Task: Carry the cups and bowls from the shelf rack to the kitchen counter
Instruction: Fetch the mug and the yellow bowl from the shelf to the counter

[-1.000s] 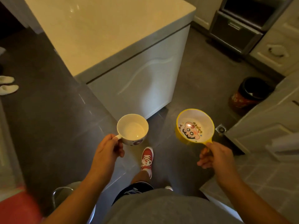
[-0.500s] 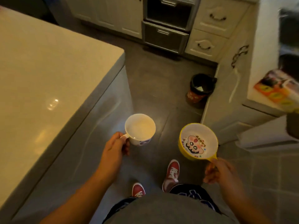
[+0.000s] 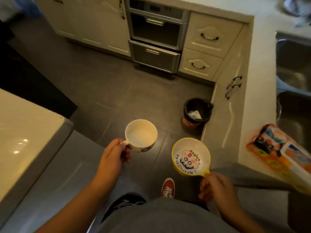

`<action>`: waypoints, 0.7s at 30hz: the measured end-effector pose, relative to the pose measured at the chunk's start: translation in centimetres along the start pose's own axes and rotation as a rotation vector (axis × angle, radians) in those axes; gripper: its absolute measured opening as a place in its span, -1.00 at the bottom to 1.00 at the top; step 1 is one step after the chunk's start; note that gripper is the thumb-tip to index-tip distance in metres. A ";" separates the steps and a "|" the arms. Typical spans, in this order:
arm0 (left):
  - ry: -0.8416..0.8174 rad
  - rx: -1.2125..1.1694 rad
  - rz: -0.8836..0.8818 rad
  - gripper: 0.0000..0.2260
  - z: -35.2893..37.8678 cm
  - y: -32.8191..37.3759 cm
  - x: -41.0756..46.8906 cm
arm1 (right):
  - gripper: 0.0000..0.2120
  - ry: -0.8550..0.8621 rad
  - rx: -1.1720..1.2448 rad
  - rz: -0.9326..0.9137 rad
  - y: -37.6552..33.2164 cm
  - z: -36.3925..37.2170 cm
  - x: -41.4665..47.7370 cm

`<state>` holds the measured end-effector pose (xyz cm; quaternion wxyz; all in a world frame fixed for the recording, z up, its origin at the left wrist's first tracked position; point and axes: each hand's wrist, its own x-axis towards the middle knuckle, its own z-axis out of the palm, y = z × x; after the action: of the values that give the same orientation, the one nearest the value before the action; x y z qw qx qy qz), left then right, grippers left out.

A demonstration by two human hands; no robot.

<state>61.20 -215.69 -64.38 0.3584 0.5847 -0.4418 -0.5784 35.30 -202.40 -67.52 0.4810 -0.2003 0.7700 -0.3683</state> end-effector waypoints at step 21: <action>0.235 -0.092 -0.118 -0.69 -0.1 7.7 29.2 | -0.67 -0.149 -0.184 -0.139 -27.0 9.5 28.6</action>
<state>58.81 -245.59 -67.69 0.3994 0.6565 -0.3344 -0.5455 29.42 -242.47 -66.51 0.4899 -0.3234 0.7468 -0.3125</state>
